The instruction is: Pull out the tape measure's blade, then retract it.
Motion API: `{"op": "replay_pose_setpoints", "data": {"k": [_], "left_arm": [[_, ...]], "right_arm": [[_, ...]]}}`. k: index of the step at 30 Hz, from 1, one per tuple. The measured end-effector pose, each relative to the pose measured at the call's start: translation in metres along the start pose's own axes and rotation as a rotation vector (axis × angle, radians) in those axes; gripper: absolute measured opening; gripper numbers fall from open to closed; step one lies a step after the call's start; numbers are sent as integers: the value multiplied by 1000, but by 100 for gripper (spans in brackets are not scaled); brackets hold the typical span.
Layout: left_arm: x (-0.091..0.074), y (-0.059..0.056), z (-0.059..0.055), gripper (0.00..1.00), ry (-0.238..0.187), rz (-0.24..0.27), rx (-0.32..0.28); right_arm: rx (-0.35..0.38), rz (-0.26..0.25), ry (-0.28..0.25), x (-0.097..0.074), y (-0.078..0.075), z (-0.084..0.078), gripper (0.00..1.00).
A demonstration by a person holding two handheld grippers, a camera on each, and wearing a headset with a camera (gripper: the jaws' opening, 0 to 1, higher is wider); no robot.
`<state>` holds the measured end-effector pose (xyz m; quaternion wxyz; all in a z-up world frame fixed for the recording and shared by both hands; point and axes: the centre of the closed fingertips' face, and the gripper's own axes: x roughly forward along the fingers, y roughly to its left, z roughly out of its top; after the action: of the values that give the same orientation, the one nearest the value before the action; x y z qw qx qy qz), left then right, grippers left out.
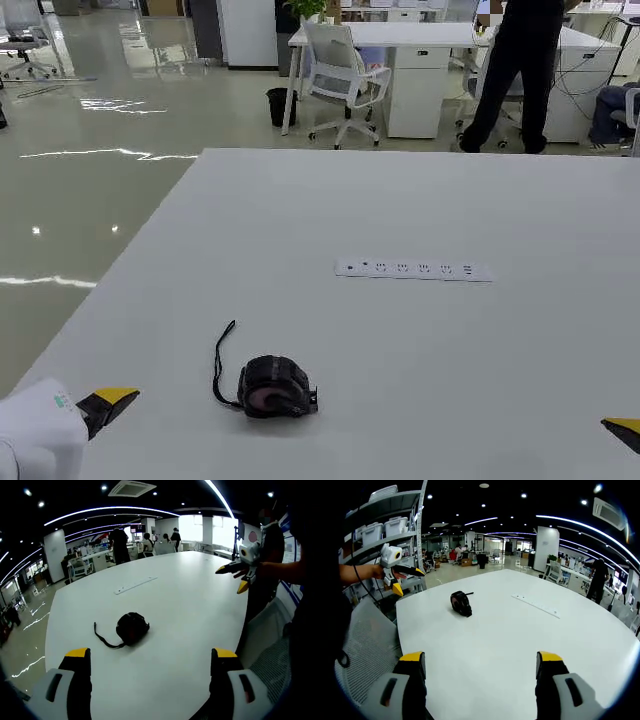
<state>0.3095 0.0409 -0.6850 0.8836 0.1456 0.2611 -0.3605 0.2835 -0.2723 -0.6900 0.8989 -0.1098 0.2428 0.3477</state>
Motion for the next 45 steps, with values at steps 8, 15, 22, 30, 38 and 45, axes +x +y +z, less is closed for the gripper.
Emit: {"op": "replay_pose_setpoints", "data": {"k": [8, 15, 22, 30, 38, 45], "left_arm": [[1, 1, 3, 98, 0, -7, 14], [4, 2, 4, 97, 5, -17, 29], [7, 8, 7, 95, 6, -27, 50], [15, 15, 10, 92, 14, -45, 89], [26, 23, 12, 90, 34, -68, 121], [38, 31, 11, 89, 52, -90, 156]], "right_arm": [[-10, 14, -3, 1, 1, 2, 92], [-11, 23, -3, 5, 0, 3, 91], [-45, 44, -9, 12, -1, 8, 89], [-67, 63, -23, 22, -5, 14, 86], [-95, 94, -5, 33, -8, 16, 84], [-131, 147, -15, 45, -7, 19, 80]]}}
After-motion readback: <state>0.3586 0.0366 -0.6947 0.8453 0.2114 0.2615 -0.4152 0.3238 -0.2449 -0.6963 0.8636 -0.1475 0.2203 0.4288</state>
